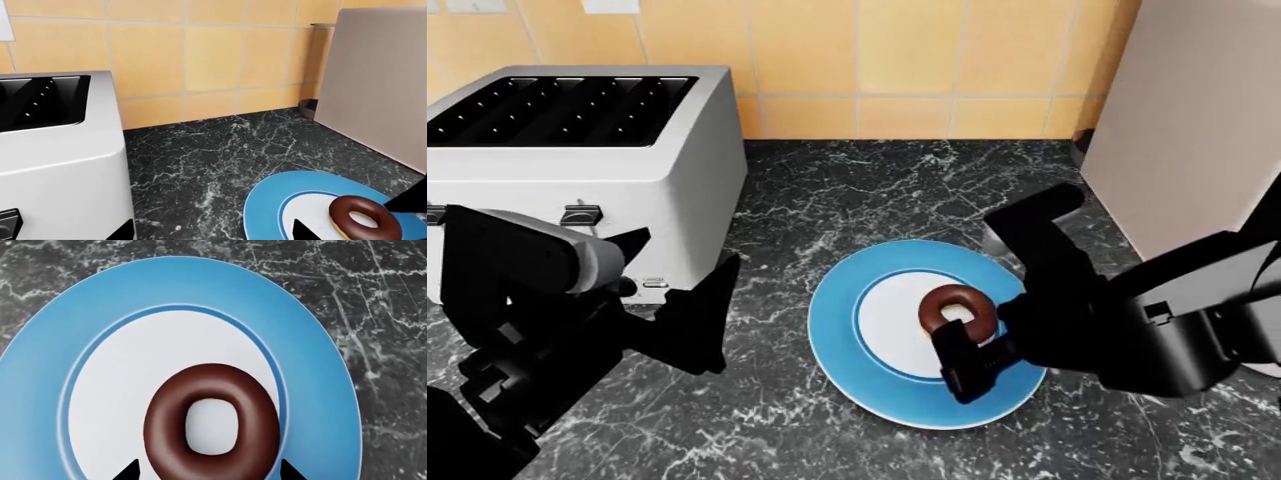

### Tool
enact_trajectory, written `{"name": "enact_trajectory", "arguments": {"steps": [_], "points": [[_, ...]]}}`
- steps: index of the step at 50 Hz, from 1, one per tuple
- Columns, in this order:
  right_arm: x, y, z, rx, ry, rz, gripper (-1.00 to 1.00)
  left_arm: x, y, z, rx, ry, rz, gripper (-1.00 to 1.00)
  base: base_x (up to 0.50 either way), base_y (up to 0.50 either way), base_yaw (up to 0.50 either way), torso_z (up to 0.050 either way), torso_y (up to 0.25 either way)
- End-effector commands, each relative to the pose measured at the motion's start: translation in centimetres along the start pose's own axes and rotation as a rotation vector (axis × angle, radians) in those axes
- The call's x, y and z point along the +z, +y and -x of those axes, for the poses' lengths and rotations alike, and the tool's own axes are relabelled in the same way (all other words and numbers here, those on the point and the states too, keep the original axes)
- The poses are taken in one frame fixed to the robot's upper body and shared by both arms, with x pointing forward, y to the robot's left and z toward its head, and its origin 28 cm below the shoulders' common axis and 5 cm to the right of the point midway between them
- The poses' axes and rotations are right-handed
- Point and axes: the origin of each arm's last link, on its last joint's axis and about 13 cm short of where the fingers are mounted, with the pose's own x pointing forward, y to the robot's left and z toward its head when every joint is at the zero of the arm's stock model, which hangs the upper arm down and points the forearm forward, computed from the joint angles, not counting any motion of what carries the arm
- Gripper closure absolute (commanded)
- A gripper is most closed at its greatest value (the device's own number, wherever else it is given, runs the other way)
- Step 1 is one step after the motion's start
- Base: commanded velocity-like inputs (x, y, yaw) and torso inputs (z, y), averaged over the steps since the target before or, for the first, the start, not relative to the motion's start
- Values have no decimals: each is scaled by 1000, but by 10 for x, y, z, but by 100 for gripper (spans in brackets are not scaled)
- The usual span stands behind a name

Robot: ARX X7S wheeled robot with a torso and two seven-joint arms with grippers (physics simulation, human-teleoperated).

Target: Move the dessert items from the plate to the tray.

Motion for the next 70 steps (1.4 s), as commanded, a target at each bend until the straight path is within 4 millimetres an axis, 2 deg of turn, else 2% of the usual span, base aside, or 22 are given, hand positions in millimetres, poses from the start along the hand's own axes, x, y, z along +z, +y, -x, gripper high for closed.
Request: {"name": "enact_trajectory", "arguments": {"steps": [1, 15, 16, 33, 51, 70], "points": [[3, -3, -5, 3, 6, -8, -100, -1, 1, 0, 1, 1, 1, -100, 0, 0, 0, 0, 0], [2, -5, -11, 4, 18, -12, -100, -2, 1, 0, 3, 3, 4, -100, 0, 0, 0, 0, 0], [2, -4, -11, 3, 18, -12, 100, -2, 1, 0, 4, 3, 4, -100, 0, 0, 0, 0, 0], [3, -1, 3, -18, -18, 12, 100, 0, 0, 1, 1, -1, 2, -100, 0, 0, 0, 0, 0], [3, 3, 30, -35, -119, 30, 100, 1, 0, 1, 4, -4, 2, -100, 0, 0, 0, 0, 0], [-27, 16, 62, -39, -319, 34, 100, 2, -4, 4, 8, -11, -3, -100, 0, 0, 0, 0, 0]]}}
